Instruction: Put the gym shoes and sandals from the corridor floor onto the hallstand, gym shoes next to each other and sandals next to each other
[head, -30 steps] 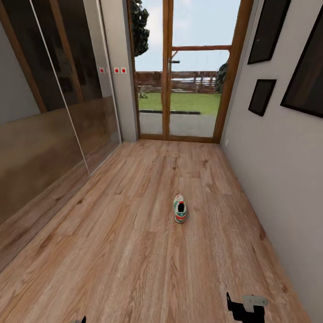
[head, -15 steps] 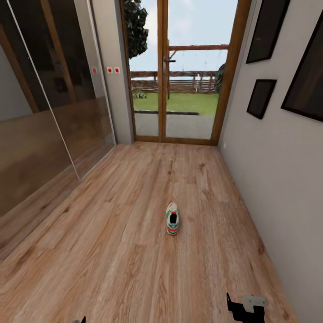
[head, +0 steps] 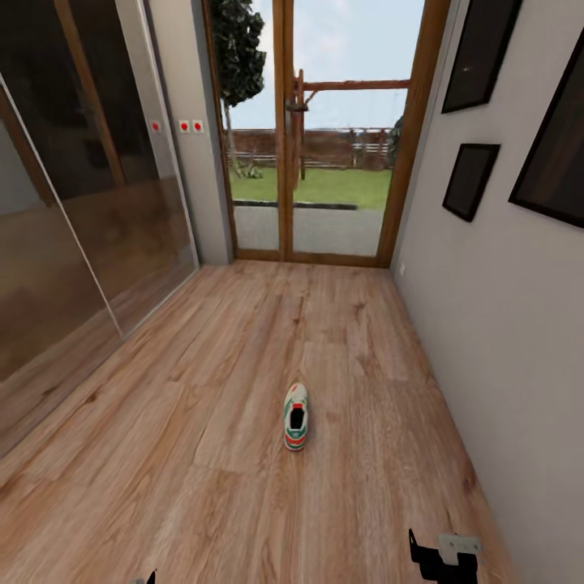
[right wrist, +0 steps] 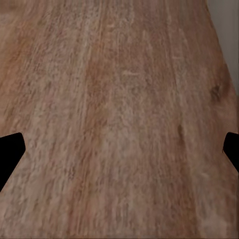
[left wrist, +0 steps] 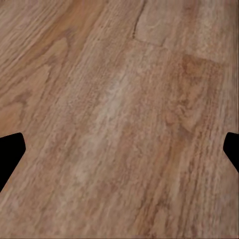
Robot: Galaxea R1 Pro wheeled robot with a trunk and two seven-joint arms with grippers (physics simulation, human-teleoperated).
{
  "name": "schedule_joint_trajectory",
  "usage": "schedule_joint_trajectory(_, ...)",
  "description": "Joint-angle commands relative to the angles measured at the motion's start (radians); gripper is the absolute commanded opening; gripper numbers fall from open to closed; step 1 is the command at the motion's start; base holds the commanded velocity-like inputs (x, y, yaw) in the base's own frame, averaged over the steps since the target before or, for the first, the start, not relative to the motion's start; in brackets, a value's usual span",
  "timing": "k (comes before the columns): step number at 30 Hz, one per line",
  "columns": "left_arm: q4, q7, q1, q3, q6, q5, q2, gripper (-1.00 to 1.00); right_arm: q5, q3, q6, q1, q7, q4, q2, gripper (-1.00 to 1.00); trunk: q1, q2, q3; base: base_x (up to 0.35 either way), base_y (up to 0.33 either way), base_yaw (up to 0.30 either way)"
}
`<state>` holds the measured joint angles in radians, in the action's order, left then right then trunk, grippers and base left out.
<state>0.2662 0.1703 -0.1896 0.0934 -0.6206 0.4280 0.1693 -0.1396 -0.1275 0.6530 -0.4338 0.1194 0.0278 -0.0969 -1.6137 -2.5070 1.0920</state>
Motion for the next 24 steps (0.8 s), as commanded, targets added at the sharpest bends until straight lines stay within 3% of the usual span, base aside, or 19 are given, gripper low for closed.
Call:
schedule_joint_trajectory(1, -0.001, 0.003, -0.001, 0.008, -0.004, 0.011, 0.001, 1.0, -0.009, -0.009, 0.002, 0.0, 0.002, 0.0, 0.0, 1.0, 0.0, 0.0, 0.001, 0.285, -0.208, 0.0)
schedule_joint_trajectory(24, -0.001, 0.003, -0.001, 0.008, -0.004, 0.011, 0.001, 1.0, -0.01, -0.01, 0.002, 0.0, -0.001, 0.0, 0.003, 1.0, 0.0, 0.0, 0.001, 0.222, -0.215, 0.0)
